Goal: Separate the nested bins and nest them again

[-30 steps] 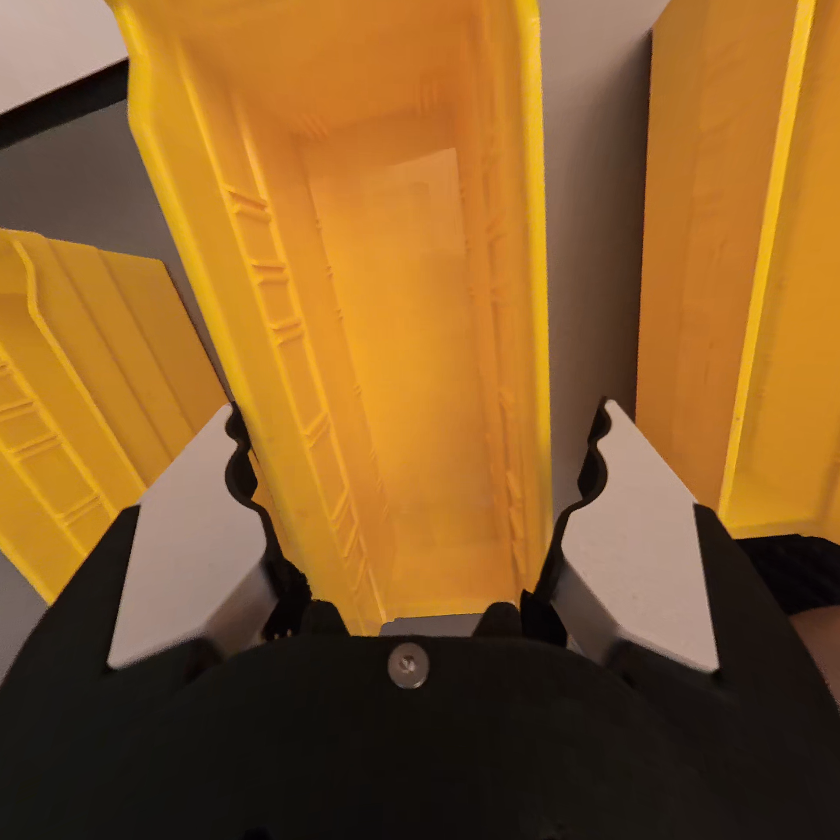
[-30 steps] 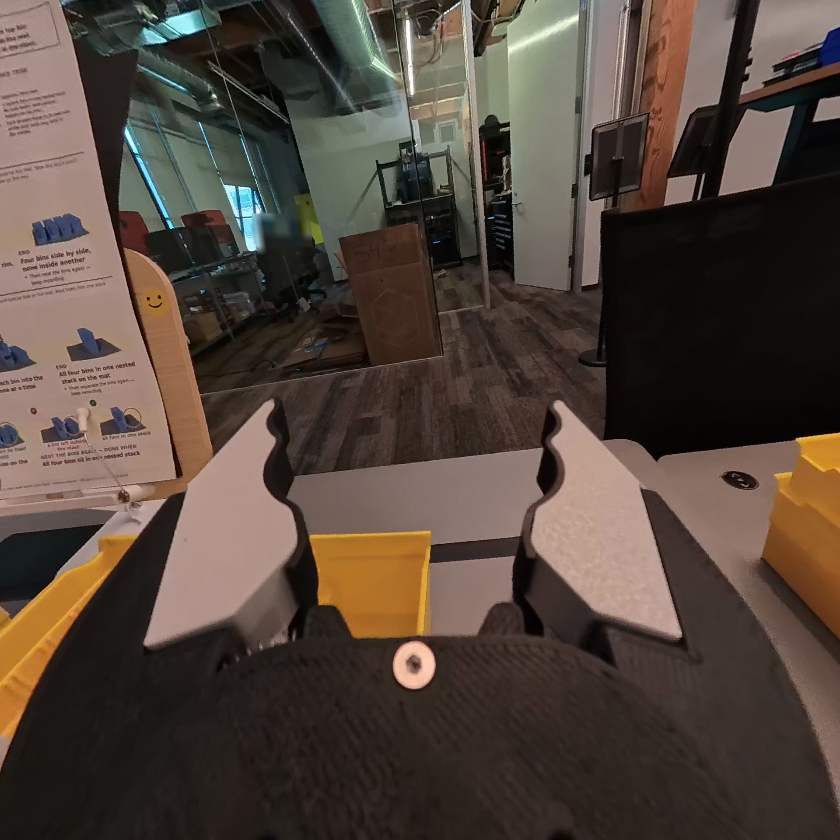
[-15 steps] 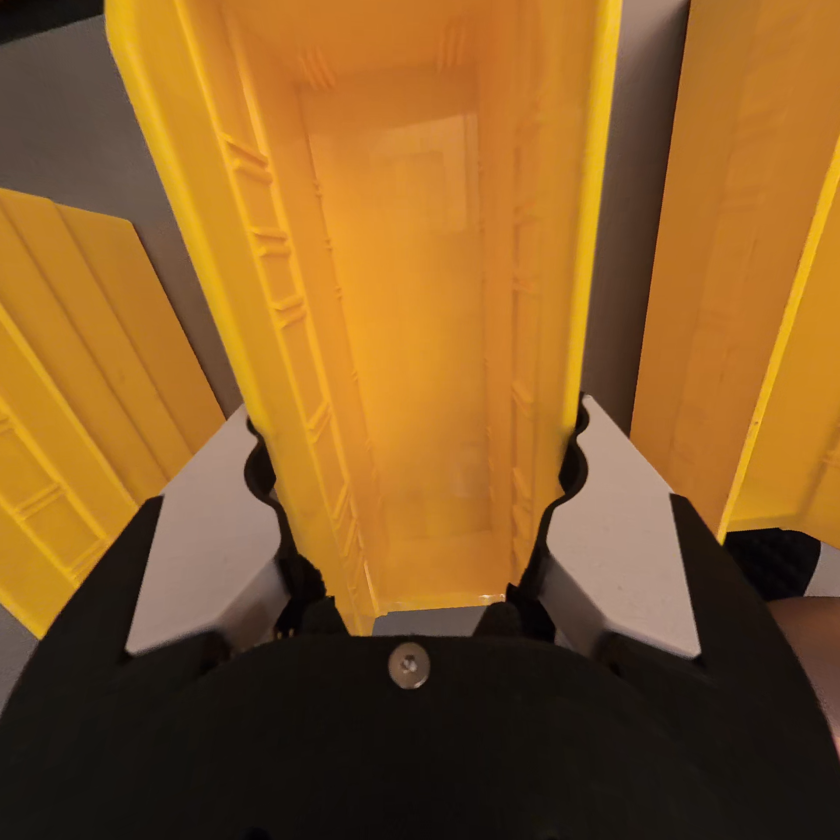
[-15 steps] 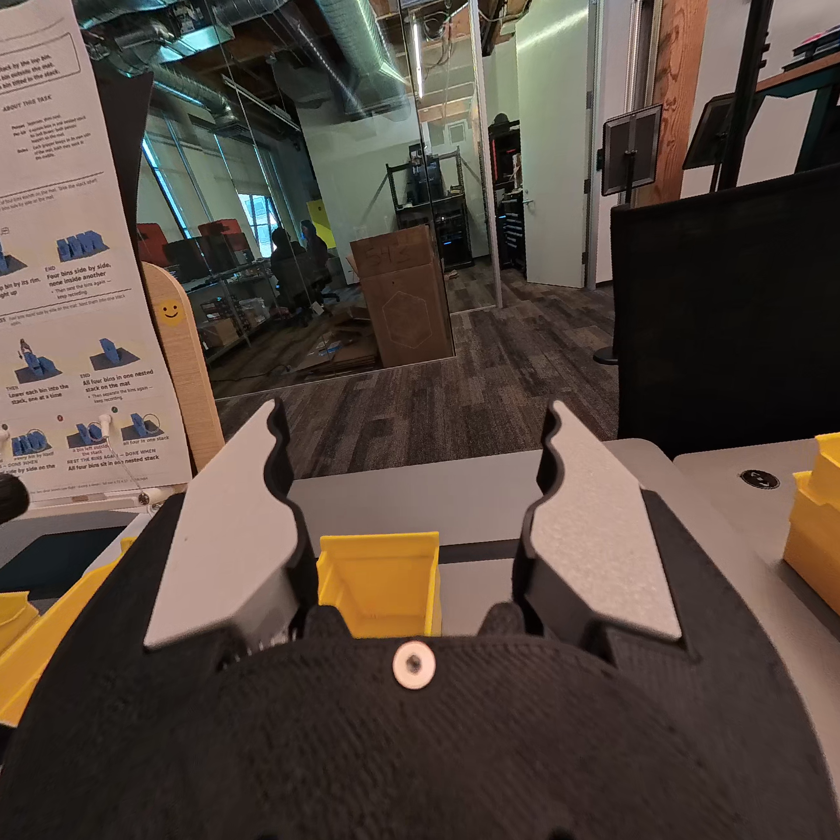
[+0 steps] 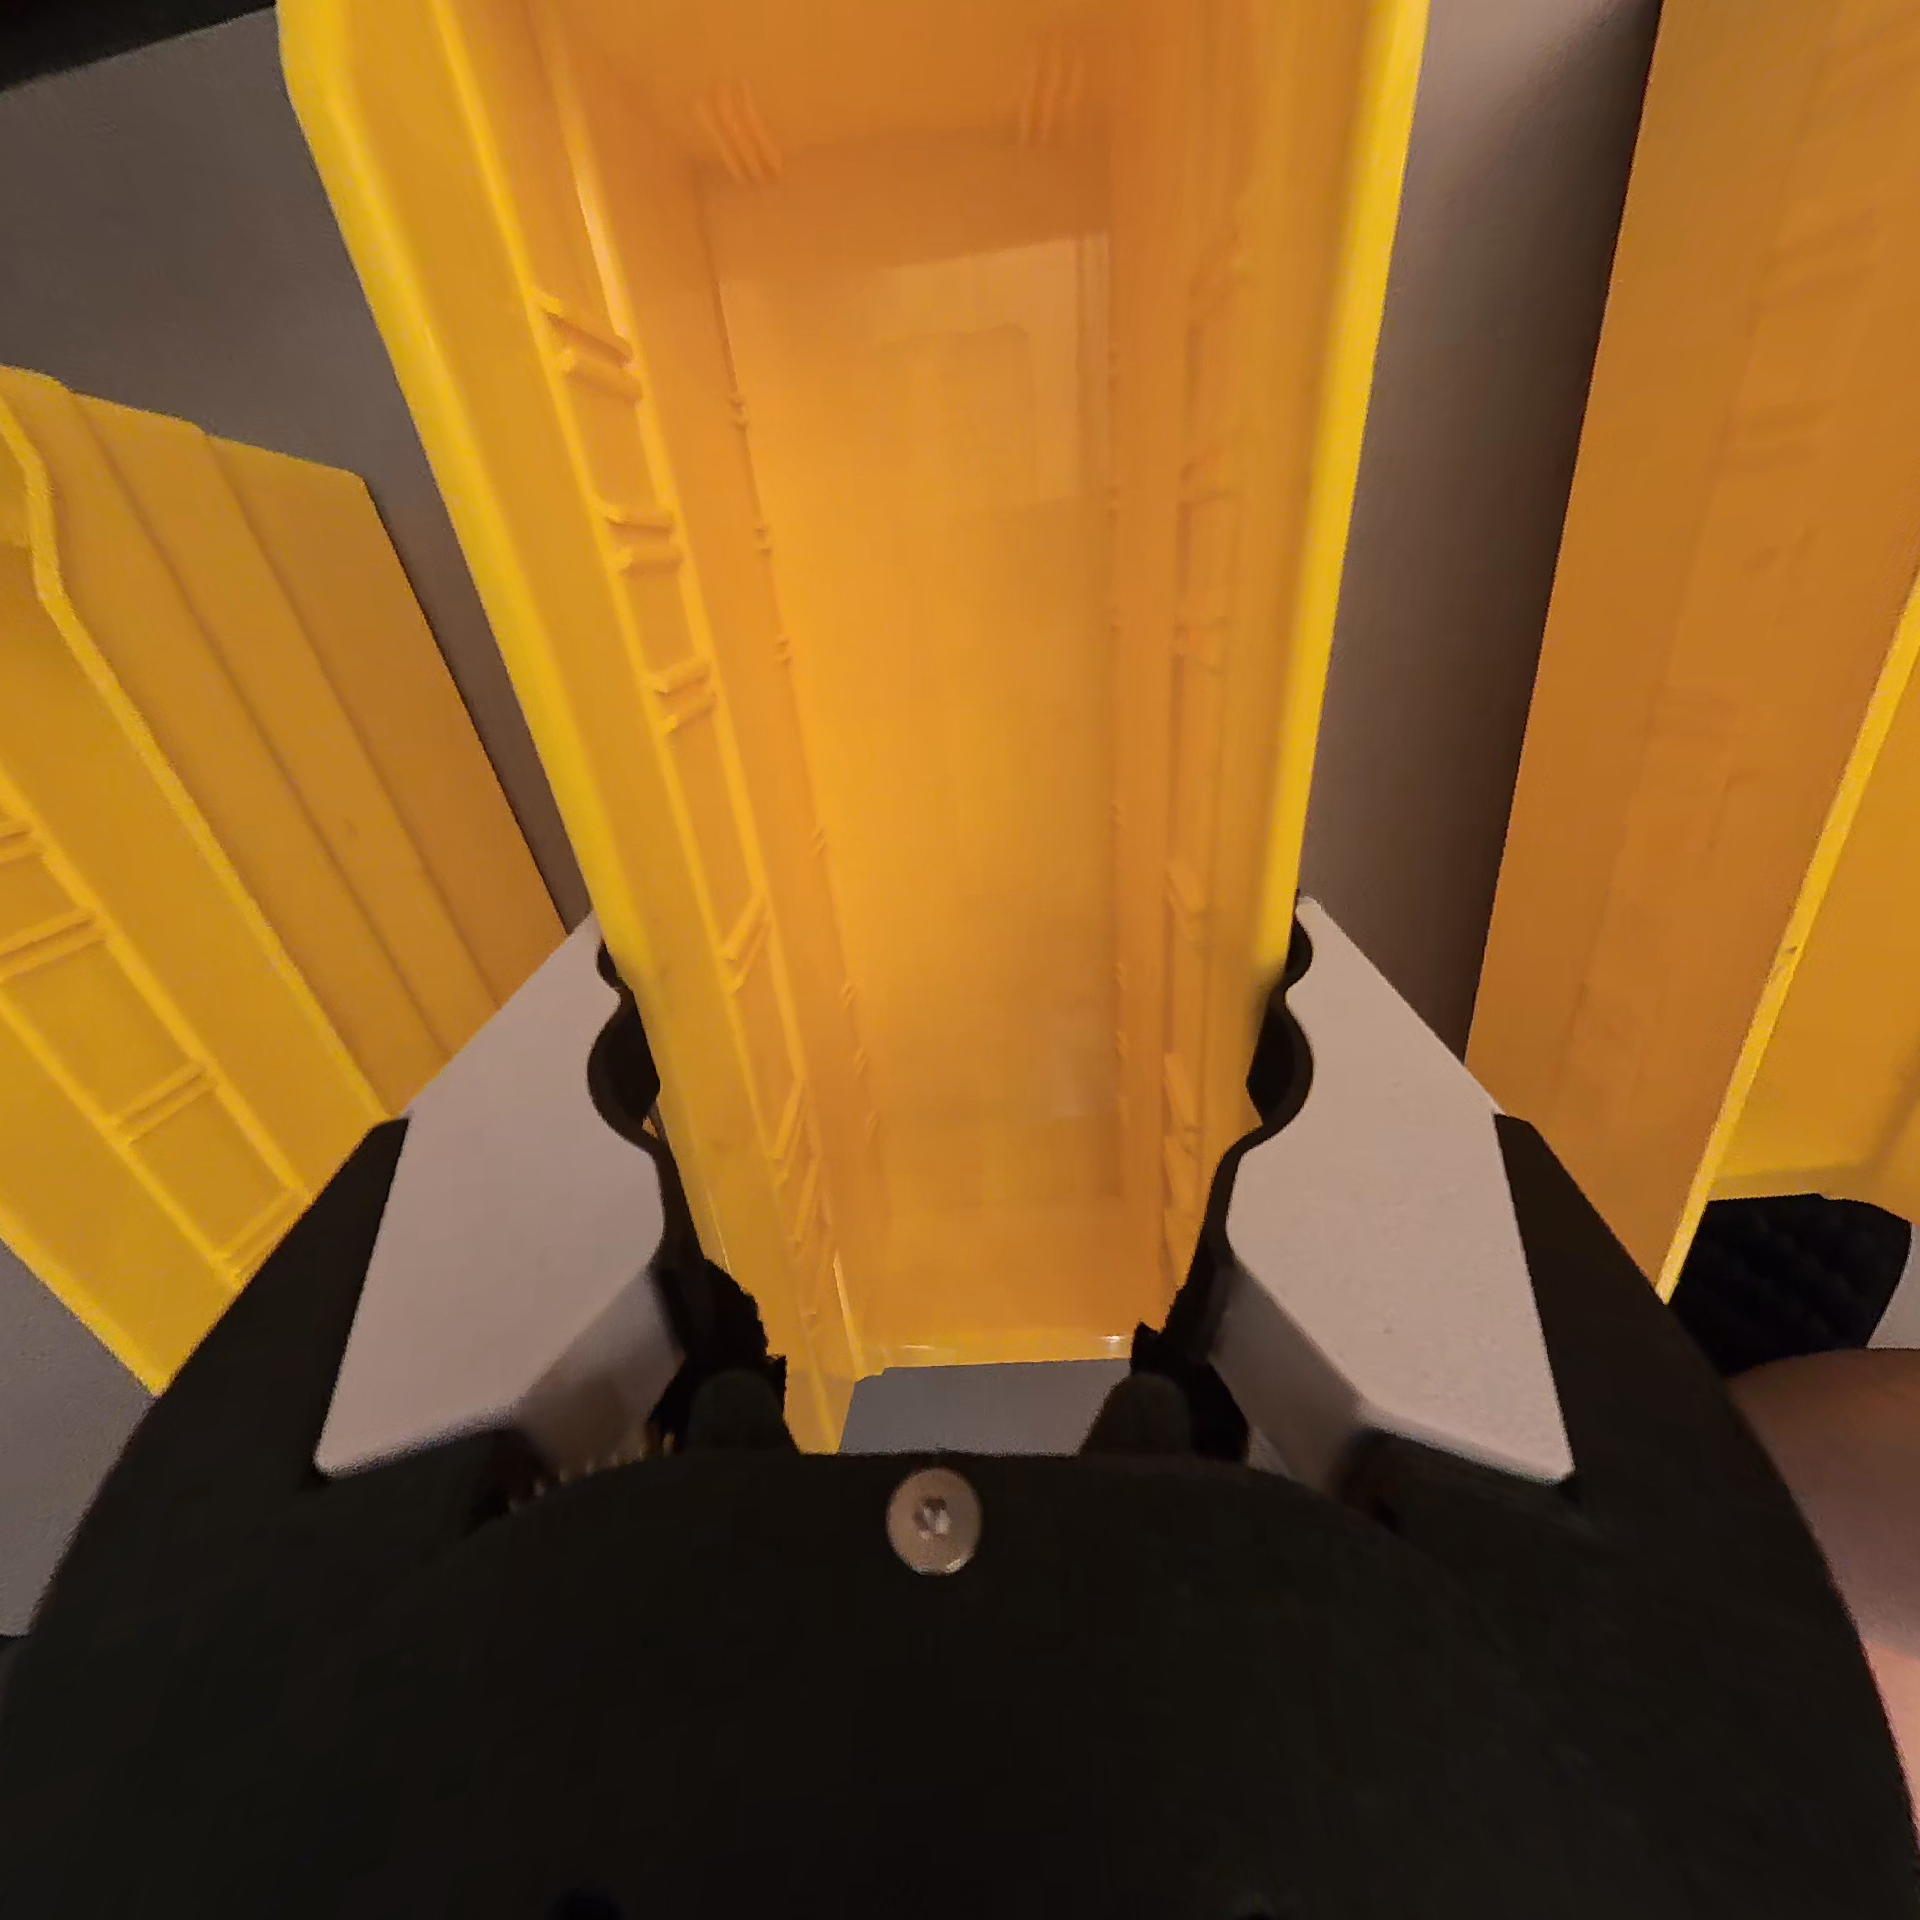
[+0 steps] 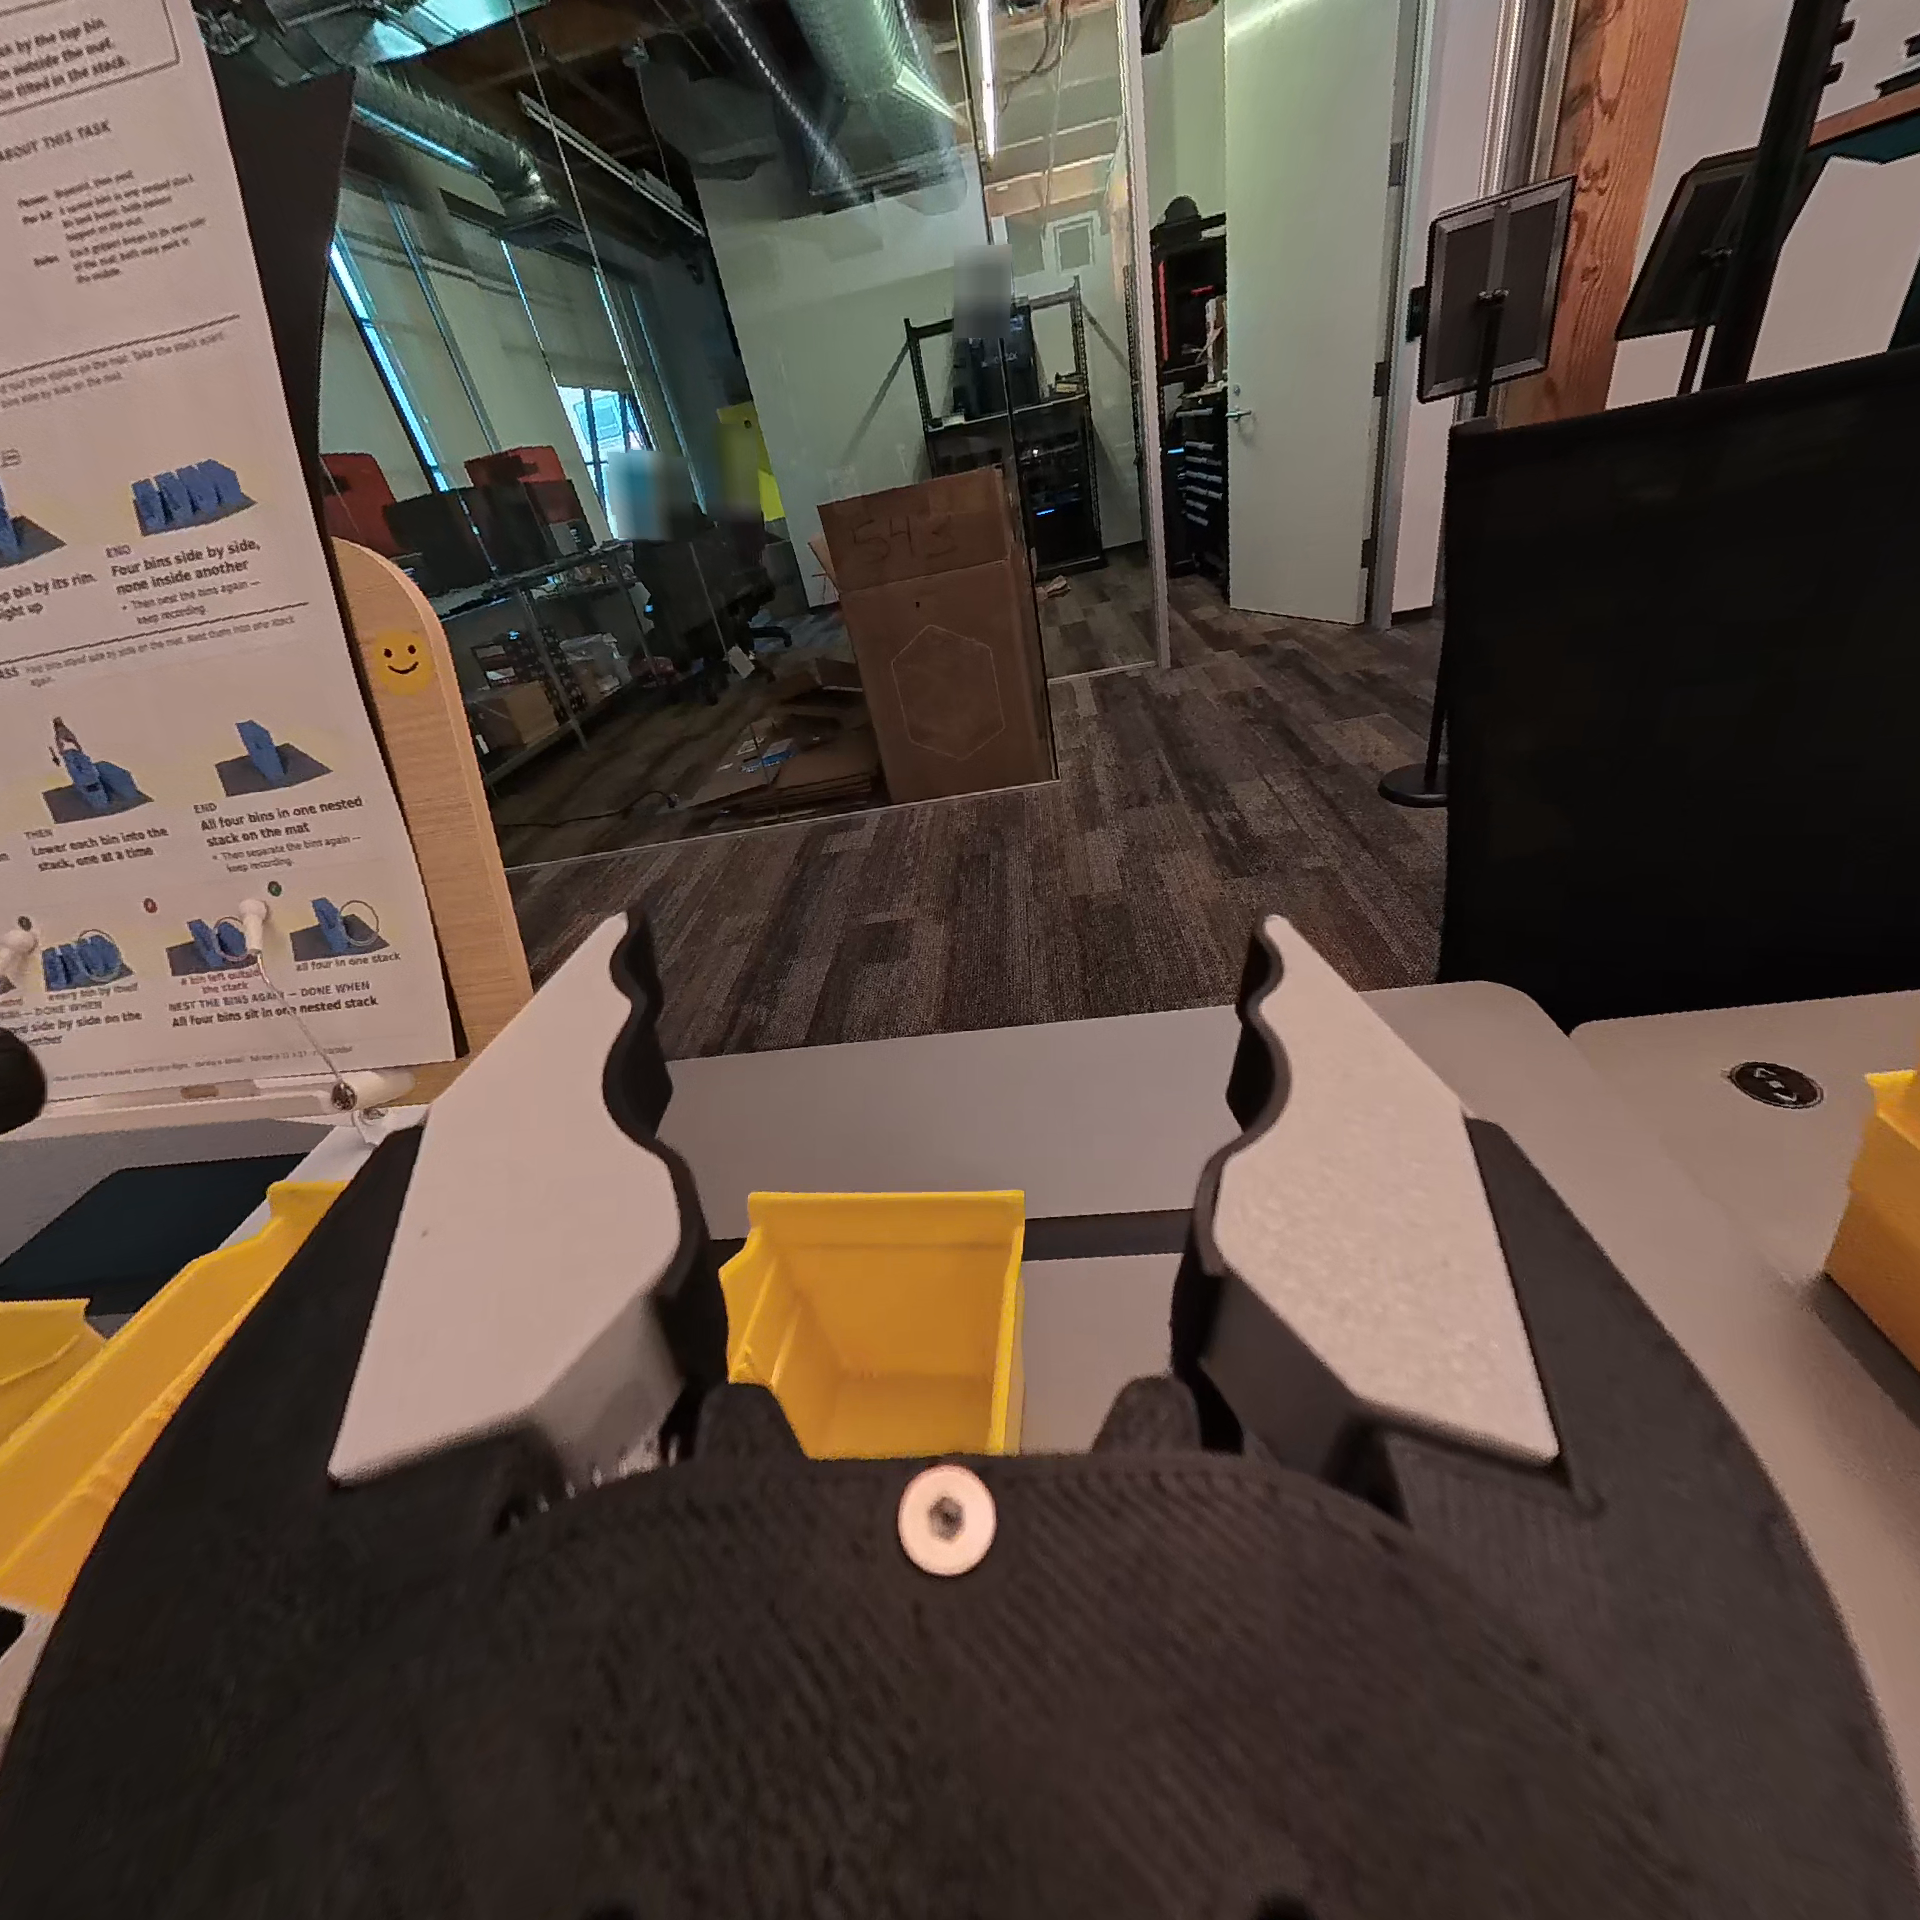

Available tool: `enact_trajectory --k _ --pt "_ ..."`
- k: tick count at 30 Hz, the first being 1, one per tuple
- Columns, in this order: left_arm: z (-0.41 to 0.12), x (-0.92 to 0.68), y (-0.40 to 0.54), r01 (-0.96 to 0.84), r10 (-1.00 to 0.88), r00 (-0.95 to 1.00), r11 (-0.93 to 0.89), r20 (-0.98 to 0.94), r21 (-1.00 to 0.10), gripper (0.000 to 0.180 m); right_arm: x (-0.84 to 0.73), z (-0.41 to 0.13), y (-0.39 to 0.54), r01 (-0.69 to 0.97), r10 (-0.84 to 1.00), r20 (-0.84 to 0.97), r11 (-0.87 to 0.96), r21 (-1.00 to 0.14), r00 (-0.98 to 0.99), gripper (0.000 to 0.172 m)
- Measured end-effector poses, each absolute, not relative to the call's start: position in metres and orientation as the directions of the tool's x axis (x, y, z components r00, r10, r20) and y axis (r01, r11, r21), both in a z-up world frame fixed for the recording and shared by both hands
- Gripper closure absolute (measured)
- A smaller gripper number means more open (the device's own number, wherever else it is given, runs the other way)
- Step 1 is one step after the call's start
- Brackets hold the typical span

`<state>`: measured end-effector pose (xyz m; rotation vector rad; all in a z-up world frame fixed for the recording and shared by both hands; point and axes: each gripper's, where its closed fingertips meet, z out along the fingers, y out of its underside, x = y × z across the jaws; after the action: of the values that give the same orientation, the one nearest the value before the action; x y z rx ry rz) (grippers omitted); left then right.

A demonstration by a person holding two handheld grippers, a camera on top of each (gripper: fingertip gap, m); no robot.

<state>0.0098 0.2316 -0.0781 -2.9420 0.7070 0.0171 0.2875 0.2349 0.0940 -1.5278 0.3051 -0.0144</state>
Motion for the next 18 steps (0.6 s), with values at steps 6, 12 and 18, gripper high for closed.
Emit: enact_trajectory --k 6,12,18 --pt "-0.075 0.013 0.23 -0.462 -0.46 0.887 -0.881 -0.042 -0.1 0.064 0.288 0.091 0.236 -0.189 -0.195 -0.193 0.042 -0.981 0.962 0.061" --pt "-0.061 0.02 0.234 -0.471 -0.469 0.882 -0.874 -0.046 -0.12 0.064 0.288 0.089 0.238 -0.189 -0.194 -0.191 0.031 -0.982 0.962 0.061" --pt "-0.034 0.021 0.236 -0.469 -0.469 0.882 -0.869 -0.041 -0.158 0.063 0.289 0.085 0.239 -0.2 -0.191 -0.201 0.024 -0.979 0.961 0.061"
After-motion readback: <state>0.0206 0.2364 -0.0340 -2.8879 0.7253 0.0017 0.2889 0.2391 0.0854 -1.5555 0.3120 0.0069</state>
